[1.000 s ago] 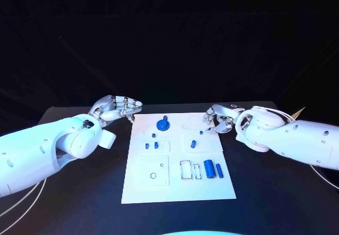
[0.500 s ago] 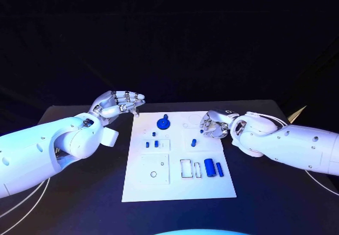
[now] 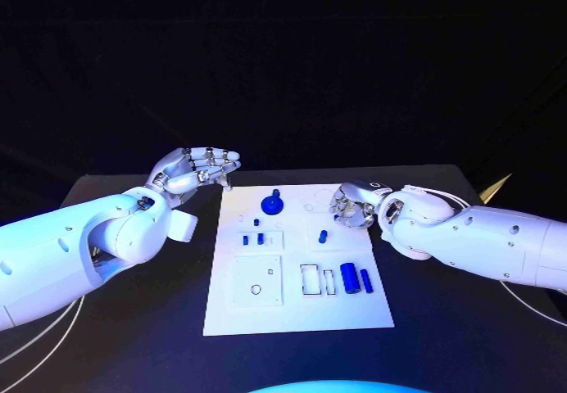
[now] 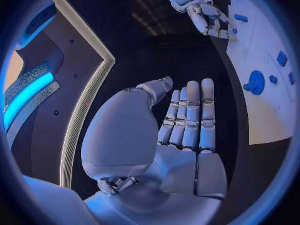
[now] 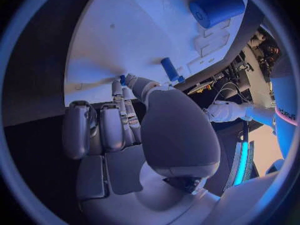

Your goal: Assemble the parts on the task board

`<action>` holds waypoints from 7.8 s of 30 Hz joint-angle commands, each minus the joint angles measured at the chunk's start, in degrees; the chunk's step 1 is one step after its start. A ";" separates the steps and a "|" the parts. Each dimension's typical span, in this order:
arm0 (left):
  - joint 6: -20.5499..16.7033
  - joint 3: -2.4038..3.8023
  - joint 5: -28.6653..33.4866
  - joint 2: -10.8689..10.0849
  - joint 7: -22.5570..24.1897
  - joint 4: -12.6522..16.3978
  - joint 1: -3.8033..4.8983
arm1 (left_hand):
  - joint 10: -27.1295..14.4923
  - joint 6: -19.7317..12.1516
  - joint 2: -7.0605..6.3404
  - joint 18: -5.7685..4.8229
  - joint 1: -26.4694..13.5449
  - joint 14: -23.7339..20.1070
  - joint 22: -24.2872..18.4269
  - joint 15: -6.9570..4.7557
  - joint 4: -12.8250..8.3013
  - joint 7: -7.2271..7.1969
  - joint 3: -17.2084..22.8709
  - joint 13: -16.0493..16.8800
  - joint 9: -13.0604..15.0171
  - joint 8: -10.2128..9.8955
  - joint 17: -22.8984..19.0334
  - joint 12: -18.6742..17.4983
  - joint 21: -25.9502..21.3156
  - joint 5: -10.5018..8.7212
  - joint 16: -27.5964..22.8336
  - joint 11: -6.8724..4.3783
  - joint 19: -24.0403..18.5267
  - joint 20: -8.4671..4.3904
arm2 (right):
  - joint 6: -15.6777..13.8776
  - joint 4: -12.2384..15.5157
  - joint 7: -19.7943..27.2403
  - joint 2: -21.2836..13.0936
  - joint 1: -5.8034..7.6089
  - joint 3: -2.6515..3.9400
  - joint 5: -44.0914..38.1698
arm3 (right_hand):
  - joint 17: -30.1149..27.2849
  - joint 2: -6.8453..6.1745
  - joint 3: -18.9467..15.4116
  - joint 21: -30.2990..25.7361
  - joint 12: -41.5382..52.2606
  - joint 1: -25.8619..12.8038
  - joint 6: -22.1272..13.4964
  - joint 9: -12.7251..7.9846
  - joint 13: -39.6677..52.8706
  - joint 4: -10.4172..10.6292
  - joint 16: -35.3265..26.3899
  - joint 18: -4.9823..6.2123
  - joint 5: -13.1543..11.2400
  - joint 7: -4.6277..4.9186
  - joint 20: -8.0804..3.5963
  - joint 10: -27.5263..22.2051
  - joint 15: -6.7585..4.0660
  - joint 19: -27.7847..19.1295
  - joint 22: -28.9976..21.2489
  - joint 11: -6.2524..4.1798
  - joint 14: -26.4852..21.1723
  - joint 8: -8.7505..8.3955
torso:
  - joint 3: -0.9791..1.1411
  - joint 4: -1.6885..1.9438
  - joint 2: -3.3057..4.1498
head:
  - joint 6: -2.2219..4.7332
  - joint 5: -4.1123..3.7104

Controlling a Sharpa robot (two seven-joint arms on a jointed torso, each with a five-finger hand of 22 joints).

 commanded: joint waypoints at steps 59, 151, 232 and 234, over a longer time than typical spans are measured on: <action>-0.79 0.06 -0.11 -0.51 -2.04 0.00 0.05 | -1.97 -0.03 0.22 0.27 1.28 -0.64 0.67 0.40 -1.03 0.39 0.53 -0.22 0.06 0.02 -0.96 0.06 0.65 0.45 -1.81 0.37 0.54 0.12 | -2.49 2.63 -8.79 0.53 -1.12 -0.01 -8.49 | -1.75 2.50 6.36 5.60 0.81 -1.67 4.94 5.56 2.62 -5.31 1.20 -2.50 2.16 -2.39 -1.87 6.08 -2.47 2.86 6.50 -2.43 1.91 5.25 | 0.03 -0.05 0.01 | -0.81 -0.01; -0.46 0.06 -0.06 -0.31 -2.12 -0.35 0.05 | -3.01 0.21 0.11 0.27 1.35 -0.74 0.86 0.53 -1.35 0.34 0.44 -0.31 0.21 0.39 -1.46 0.18 0.66 0.45 -2.62 0.49 0.10 0.24 | 1.02 15.49 -9.39 8.28 -5.29 -0.23 -6.59 | -2.55 2.68 6.90 5.16 0.24 -2.48 4.51 6.44 2.90 -6.01 1.07 -2.36 1.57 -2.40 -1.96 6.20 -2.52 2.55 6.11 -2.45 1.79 5.68 | -0.02 -0.05 0.01 | -3.88 6.06; -0.32 0.05 0.00 -0.65 -2.59 -0.32 0.05 | -3.54 0.20 0.17 0.29 1.34 -0.66 1.05 0.54 -1.52 0.31 0.33 -0.33 0.29 0.65 -1.73 0.49 0.84 0.45 -2.99 0.50 0.10 0.28 | -0.49 17.52 -11.32 6.94 -5.76 -0.41 -6.25 | -3.99 -2.35 3.90 3.21 -3.61 -7.98 -7.03 5.14 3.36 -4.30 1.66 -1.91 0.94 -1.23 -0.88 2.32 -1.42 1.56 4.71 -1.21 1.26 -1.21 | -0.01 -0.14 -0.08 | -3.16 5.16; -0.30 0.05 0.03 -0.70 -2.55 -0.30 0.05 | -3.55 0.20 0.16 0.29 1.34 -0.69 1.05 0.54 -1.52 0.31 0.32 -0.33 0.29 0.66 -1.74 0.49 0.83 0.45 -3.01 0.50 0.08 0.29 | -1.18 18.20 -11.13 5.97 -5.55 -0.32 -6.09 | -4.14 -2.77 3.39 3.15 -3.66 -8.29 -7.03 5.16 3.42 -4.09 1.63 -1.90 0.82 -1.23 -0.89 2.21 -1.42 1.55 4.69 -1.20 1.22 -1.25 | -0.03 -0.13 -0.07 | -3.30 4.77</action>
